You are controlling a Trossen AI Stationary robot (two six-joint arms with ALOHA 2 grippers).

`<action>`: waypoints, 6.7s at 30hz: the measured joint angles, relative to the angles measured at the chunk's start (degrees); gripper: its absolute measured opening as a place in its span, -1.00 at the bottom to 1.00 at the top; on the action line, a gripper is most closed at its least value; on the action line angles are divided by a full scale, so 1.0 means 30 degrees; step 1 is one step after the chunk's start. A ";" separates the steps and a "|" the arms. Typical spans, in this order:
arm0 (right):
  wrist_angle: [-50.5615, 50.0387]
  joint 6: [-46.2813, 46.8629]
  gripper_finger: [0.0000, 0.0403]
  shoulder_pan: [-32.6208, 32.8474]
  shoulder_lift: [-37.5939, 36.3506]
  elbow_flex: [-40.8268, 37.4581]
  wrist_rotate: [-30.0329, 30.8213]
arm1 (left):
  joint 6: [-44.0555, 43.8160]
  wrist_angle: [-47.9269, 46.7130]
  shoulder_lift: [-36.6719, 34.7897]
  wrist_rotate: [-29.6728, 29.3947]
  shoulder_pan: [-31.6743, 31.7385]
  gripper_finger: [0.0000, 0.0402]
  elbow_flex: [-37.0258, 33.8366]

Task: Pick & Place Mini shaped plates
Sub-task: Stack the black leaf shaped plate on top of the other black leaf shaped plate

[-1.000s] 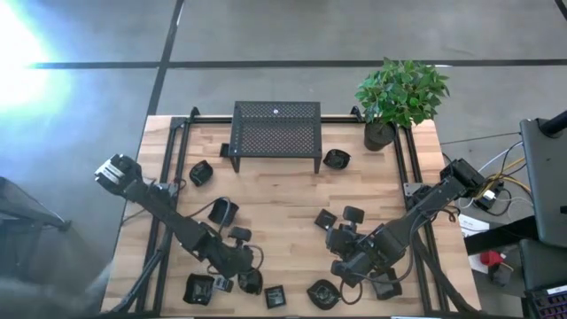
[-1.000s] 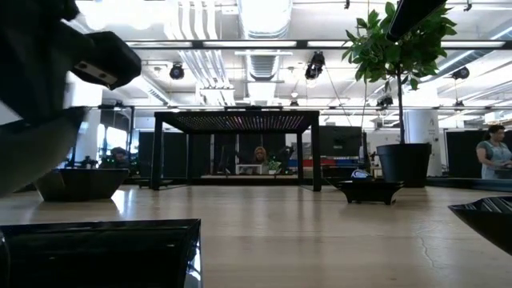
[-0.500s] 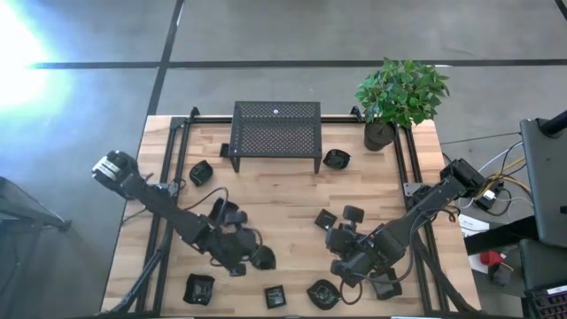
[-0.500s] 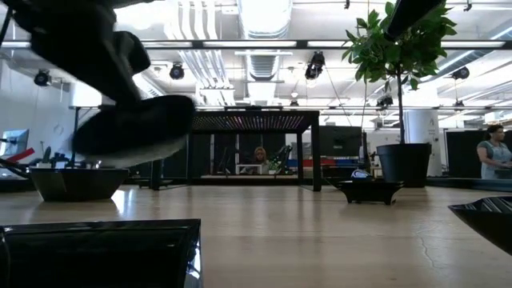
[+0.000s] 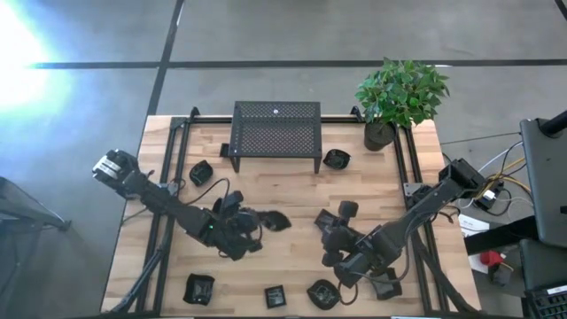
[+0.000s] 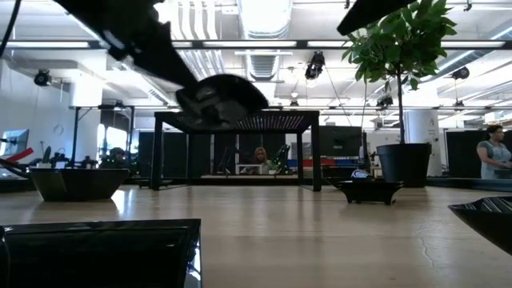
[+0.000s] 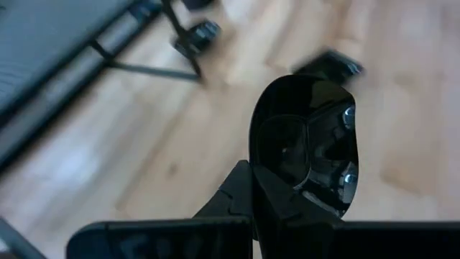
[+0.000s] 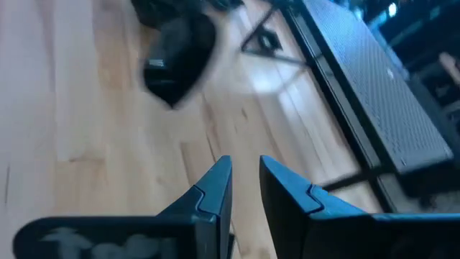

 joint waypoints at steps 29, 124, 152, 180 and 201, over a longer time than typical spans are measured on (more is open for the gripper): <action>0.6476 -0.3661 -0.36 -0.2530 0.0029 -0.1822 0.0266 | 0.8340 0.8700 0.1787 -0.4589 0.0424 -1.00 0.0000; 0.2663 -0.3250 -0.96 -1.6562 -1.1322 -1.1463 -0.7655 | 1.0444 1.0545 0.1887 -0.4793 0.0409 -0.54 0.0036; 0.7016 -0.7780 -0.96 -2.1305 -0.6244 -1.1498 -1.2435 | 1.0823 1.0536 0.1887 -0.4792 0.0424 -0.54 0.0036; 0.8210 -0.6168 -0.96 -2.1528 -0.5770 -1.1527 -1.4787 | 1.0823 1.0536 0.1887 -0.4785 0.0427 -0.54 0.0036; 0.8200 -0.4218 -0.74 -2.1521 -0.5533 -1.1527 -1.4833 | 1.0823 1.0543 0.1887 -0.4785 0.0431 -0.54 0.0036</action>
